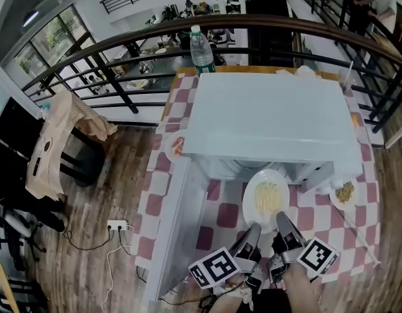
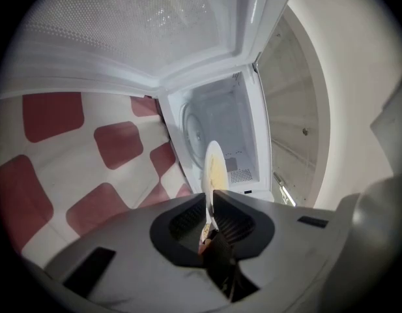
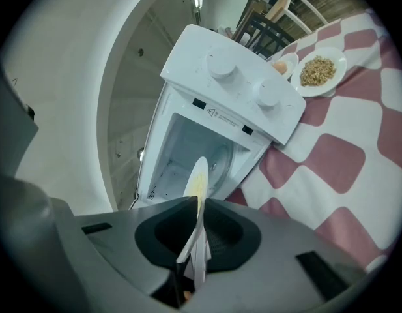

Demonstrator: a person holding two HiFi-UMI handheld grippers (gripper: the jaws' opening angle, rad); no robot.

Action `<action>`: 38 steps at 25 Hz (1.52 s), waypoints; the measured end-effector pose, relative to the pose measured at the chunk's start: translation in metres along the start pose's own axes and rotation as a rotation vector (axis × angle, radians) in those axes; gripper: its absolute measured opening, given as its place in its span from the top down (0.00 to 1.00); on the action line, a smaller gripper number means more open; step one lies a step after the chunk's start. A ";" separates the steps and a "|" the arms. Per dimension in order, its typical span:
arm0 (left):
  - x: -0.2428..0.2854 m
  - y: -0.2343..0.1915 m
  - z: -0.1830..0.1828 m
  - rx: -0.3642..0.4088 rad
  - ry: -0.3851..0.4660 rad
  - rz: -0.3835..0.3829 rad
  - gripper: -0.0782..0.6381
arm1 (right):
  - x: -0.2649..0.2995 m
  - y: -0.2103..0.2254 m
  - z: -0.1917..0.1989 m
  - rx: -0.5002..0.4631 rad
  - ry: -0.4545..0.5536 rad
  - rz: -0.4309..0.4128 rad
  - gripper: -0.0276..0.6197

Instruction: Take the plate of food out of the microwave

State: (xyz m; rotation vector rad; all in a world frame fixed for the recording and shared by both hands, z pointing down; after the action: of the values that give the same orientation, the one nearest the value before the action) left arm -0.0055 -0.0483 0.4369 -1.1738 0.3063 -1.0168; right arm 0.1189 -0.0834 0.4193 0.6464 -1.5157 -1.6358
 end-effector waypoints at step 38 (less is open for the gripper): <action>-0.022 0.009 0.007 0.016 0.010 0.000 0.82 | -0.015 -0.011 0.011 0.013 -0.033 -0.028 0.92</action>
State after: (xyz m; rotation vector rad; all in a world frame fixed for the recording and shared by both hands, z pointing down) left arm -0.0081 -0.0262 0.4259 -1.1545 0.3052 -1.0234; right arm 0.1161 -0.0653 0.4084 0.6538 -1.5484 -1.6666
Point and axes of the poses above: the fingertips, and each gripper's own axes: x forward along the fingers, y to its right, z out of its underside, the point moved 5 cm from there along -x, backward along the fingers, and after that the axes turned 14 degrees about x, right-handed, at the moved point
